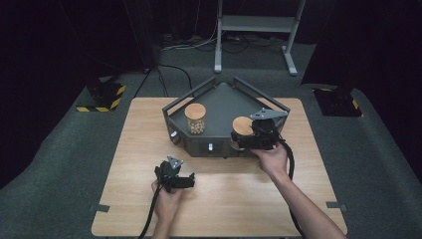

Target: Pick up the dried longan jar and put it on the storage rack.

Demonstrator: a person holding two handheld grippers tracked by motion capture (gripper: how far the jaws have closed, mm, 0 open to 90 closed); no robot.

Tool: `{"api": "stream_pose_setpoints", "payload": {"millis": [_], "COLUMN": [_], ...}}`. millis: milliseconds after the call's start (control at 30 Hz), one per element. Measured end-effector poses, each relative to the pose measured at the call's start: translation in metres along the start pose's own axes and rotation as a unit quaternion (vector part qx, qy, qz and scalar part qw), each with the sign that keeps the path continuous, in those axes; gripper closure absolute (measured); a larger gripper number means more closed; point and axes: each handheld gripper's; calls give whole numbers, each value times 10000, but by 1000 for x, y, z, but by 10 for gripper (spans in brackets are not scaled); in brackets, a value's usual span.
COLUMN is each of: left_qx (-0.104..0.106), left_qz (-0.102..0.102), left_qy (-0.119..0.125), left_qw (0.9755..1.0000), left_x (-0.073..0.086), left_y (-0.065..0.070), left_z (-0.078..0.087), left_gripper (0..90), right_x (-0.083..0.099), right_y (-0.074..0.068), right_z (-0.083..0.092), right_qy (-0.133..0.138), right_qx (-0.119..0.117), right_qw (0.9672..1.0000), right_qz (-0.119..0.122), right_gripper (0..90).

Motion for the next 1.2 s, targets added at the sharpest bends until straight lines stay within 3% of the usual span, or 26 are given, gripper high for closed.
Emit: {"api": "stream_pose_setpoints", "payload": {"millis": [233,333,1200], "left_qx": [1,3,4], "left_qz": [0,0,0], "left_qy": [-1,-3,0], "left_qw": [10000,10000,10000], "left_x": [0,0,0], "left_y": [0,0,0], "left_z": [0,0,0], "left_gripper": [23,23,23], "right_x": [-16,-21,-49], "right_y": [2,0,2], "right_z": [-5,-7,-41], "right_qy": [-34,-29,-305], "right_qx": [49,175,377], "right_qw": [10000,9998,9988], "right_qz": [-13,16,-100], "right_gripper": [258,258,258]}}
Point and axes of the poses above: each handheld gripper's, and its own axes: z roughly backward along the jaws, x roughly out of its underside, y roughly to its right, and after that the axes turned 4 degrees about z, right-handed
